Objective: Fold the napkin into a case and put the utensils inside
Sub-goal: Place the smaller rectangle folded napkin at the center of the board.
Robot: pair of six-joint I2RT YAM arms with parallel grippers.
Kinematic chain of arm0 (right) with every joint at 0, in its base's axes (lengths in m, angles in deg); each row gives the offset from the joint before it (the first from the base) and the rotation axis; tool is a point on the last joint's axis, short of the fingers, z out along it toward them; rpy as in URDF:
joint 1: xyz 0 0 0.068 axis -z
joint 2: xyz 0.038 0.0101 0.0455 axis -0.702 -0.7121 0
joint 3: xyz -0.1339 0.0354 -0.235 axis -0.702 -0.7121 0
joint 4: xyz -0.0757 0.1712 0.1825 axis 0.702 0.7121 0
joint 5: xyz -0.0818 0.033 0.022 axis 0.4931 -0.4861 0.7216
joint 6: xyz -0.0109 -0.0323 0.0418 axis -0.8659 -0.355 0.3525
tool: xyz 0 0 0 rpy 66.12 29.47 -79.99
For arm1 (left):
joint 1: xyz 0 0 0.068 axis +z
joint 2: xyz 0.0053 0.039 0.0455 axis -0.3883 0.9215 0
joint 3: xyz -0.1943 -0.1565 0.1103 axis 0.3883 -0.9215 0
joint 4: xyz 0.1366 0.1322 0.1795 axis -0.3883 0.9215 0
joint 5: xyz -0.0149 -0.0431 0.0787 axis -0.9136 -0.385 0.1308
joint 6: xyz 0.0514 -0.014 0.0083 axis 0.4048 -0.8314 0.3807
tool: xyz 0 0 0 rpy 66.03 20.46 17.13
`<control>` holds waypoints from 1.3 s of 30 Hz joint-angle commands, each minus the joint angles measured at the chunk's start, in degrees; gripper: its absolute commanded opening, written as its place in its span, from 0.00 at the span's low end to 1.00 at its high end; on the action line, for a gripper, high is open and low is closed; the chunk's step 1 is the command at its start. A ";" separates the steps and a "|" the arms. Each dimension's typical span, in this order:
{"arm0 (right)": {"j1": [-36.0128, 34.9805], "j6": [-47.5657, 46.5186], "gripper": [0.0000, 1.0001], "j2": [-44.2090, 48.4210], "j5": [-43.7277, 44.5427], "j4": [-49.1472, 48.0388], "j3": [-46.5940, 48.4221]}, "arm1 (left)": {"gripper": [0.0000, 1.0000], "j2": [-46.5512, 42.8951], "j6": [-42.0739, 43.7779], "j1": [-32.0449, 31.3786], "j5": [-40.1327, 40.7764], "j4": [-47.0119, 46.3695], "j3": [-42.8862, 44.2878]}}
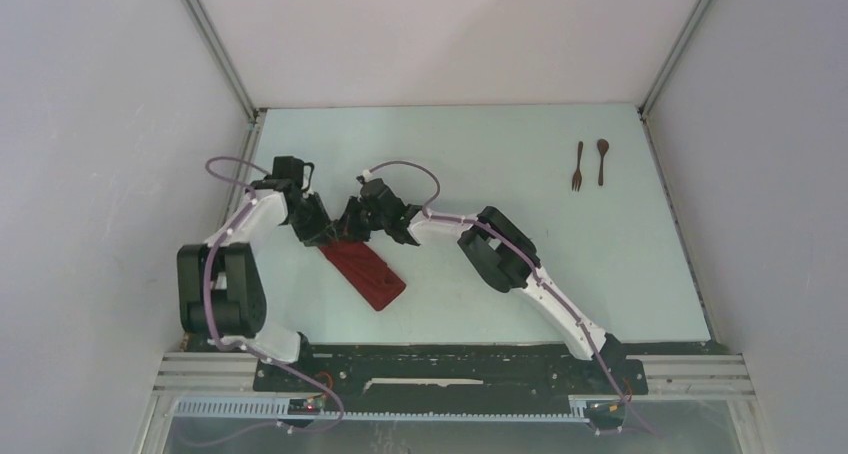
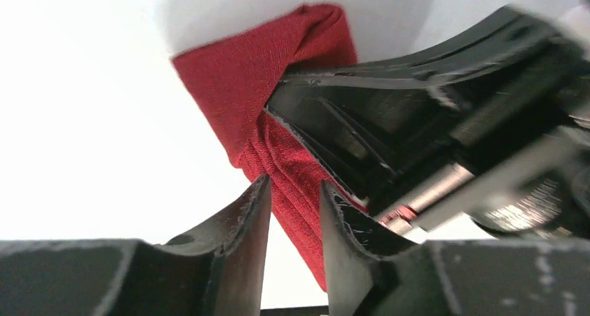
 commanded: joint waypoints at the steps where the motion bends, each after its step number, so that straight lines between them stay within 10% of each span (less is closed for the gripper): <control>1: -1.59 -0.38 0.03 -1.34 1.43 4.18 -0.44 | 0.39 -5.99 2.44 -0.47 11.80 -0.84 3.04; 11: -0.84 0.02 0.03 0.57 1.10 0.87 -4.05 | 0.25 6.96 3.61 -3.44 16.76 5.09 9.45; 33: -1.40 -1.37 0.02 1.08 -0.93 -1.66 -4.15 | 0.00 6.71 5.39 -5.24 19.74 5.00 11.60; 39: -2.71 -4.57 0.02 1.13 -2.30 -2.58 -4.40 | 0.00 5.97 6.88 -6.44 7.22 5.11 11.26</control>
